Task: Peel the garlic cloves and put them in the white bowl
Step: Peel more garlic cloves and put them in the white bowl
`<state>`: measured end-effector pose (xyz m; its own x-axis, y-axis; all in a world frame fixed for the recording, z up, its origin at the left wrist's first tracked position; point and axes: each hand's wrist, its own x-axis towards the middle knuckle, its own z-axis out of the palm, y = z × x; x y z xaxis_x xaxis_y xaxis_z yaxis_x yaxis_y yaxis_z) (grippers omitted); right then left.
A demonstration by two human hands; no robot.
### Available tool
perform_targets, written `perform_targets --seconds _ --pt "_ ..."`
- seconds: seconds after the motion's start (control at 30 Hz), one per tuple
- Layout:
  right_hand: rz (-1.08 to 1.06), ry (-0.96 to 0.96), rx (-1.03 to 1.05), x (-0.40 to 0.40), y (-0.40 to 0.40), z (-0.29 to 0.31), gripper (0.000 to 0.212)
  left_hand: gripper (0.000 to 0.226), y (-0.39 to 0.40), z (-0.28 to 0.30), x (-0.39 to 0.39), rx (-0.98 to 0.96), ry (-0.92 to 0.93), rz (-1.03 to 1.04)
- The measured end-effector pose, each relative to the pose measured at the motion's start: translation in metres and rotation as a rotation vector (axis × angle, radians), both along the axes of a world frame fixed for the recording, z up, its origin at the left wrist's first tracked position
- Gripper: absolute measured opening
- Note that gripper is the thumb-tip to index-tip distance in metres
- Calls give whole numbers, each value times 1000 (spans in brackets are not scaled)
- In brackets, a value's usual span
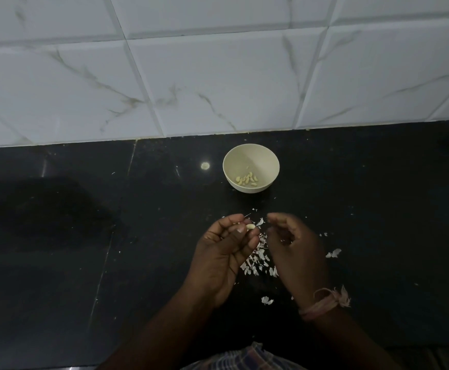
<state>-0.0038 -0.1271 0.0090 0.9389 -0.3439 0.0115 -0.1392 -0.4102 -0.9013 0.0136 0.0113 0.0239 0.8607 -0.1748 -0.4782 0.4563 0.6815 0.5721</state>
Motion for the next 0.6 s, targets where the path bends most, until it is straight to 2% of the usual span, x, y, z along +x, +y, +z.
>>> perform_targets --seconds 0.23,0.4,0.6 --pt "95 -75 159 -4 10 7 16 18 0 0 1 47 -28 49" --pt "111 -120 103 -5 12 6 12 17 2 0 0 87 -93 80" --pt "135 -221 -45 -6 12 11 14 13 4 2 -3 269 -227 71"
